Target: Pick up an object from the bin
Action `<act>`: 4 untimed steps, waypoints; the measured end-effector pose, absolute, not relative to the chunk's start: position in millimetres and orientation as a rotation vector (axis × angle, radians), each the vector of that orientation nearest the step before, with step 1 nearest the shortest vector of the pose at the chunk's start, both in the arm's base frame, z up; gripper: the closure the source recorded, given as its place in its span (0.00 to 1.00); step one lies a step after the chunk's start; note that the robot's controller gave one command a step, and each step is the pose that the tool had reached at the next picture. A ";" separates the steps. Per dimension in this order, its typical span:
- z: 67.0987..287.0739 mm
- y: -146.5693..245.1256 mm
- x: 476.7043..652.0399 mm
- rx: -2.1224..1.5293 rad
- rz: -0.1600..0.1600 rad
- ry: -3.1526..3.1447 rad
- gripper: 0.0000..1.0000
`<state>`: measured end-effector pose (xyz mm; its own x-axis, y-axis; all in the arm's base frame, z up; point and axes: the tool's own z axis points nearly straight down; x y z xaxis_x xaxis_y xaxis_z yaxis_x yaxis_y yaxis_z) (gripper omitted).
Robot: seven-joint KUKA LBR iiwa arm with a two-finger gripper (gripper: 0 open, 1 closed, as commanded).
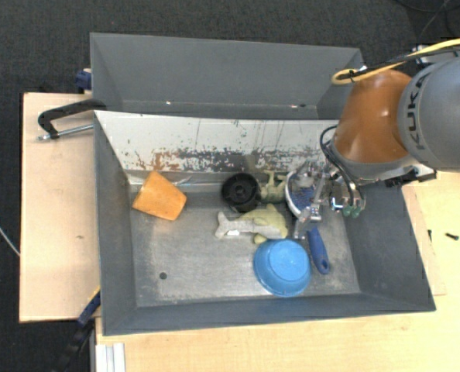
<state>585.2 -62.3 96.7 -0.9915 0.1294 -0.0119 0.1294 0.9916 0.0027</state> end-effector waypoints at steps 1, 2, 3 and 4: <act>94.3 -50.7 589.2 0.136 -0.011 3.122 0.00; 94.4 -32.3 592.2 0.144 0.000 3.122 0.00; 87.5 -6.3 603.3 0.347 -0.031 3.108 0.00; 87.3 -2.3 608.3 0.344 -0.016 3.082 1.00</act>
Offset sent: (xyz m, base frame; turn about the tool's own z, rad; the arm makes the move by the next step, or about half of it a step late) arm 0.0061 0.0806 -0.0267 -0.1441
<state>608.3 -2.3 87.3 -0.9746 0.2200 -0.0417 0.2204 0.9754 -0.0056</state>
